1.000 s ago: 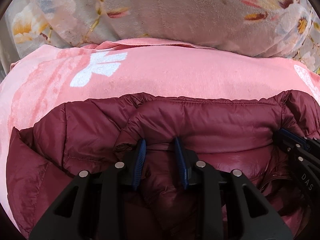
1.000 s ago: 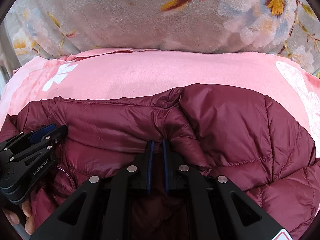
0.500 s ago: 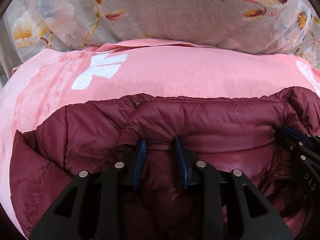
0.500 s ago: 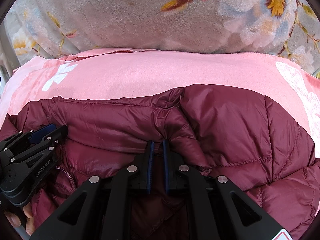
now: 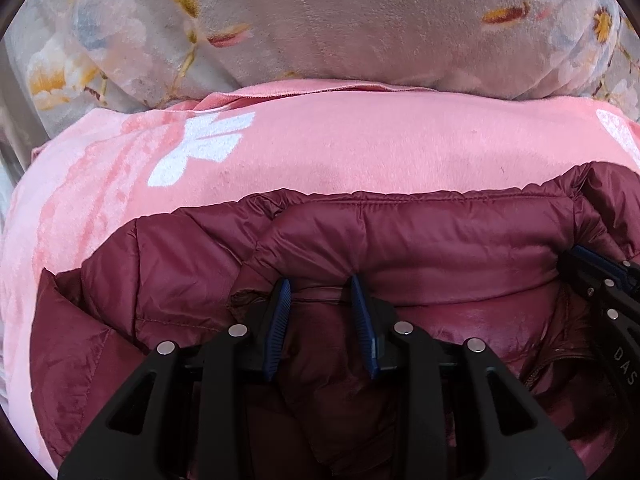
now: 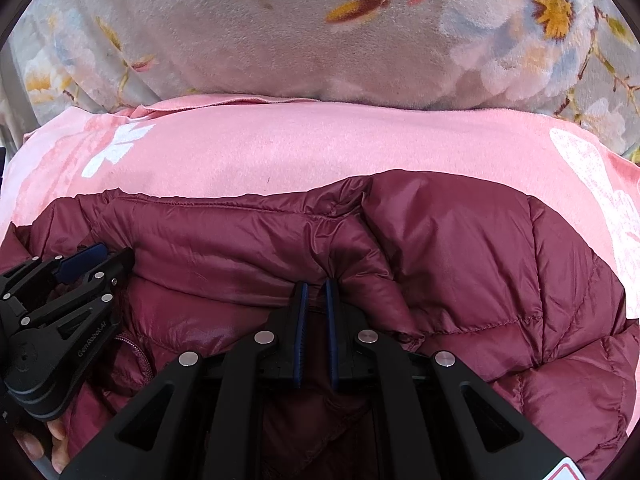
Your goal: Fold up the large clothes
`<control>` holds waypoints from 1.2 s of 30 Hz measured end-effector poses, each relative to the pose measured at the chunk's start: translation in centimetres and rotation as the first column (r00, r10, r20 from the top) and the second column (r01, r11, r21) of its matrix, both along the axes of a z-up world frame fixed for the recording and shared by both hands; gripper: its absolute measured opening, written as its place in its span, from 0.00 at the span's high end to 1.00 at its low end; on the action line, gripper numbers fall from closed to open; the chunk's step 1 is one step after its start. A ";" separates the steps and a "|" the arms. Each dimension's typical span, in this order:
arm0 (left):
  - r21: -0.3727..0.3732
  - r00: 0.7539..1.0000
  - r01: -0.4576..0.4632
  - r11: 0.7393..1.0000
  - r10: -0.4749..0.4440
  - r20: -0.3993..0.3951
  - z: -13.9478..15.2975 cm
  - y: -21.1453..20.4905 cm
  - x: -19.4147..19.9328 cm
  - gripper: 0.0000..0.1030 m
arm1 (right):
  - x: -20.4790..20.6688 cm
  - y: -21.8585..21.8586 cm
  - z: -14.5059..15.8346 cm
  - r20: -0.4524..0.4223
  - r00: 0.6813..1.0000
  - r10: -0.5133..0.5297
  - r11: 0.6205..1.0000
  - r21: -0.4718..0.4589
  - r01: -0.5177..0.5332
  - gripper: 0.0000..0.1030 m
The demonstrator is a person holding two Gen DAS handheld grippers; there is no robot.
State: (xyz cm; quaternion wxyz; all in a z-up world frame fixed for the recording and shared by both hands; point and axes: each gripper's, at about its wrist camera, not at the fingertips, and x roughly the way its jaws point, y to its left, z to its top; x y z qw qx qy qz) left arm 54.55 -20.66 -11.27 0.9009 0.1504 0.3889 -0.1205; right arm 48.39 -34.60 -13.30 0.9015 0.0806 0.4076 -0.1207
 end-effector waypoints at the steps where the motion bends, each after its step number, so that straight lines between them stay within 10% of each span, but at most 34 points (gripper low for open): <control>1: 0.011 1.000 -0.002 1.000 0.001 0.005 0.0 -0.1 -0.1 0.69 | 0.0 0.0 0.0 -0.001 1.000 0.001 1.000 -0.002 -0.001 0.95; 16: 0.084 0.999 -0.028 0.996 0.025 0.043 0.1 -0.7 -0.5 0.58 | -1.1 -0.8 0.5 0.027 1.000 0.004 0.998 0.063 -0.005 0.93; 18: 0.098 0.996 -0.086 0.991 0.082 0.046 0.9 0.4 -1.8 0.31 | -4.3 -1.3 1.9 0.032 0.998 -0.061 0.993 0.103 0.057 0.86; 20: 0.051 0.992 -0.108 0.993 0.104 0.073 2.4 2.3 -4.5 0.13 | -8.7 -1.5 3.3 0.073 0.994 -0.082 0.983 0.171 0.069 0.57; 30: 0.020 0.996 -0.078 0.997 0.078 -0.046 4.2 14.1 -19.6 0.12 | -35.6 -0.3 5.2 0.024 0.996 -0.091 0.996 0.019 0.091 0.30; 36: -0.091 0.970 -0.109 0.990 0.085 -0.227 2.7 24.2 -27.9 0.10 | -48.3 0.8 3.2 -0.013 0.989 -0.147 0.985 0.092 0.147 0.25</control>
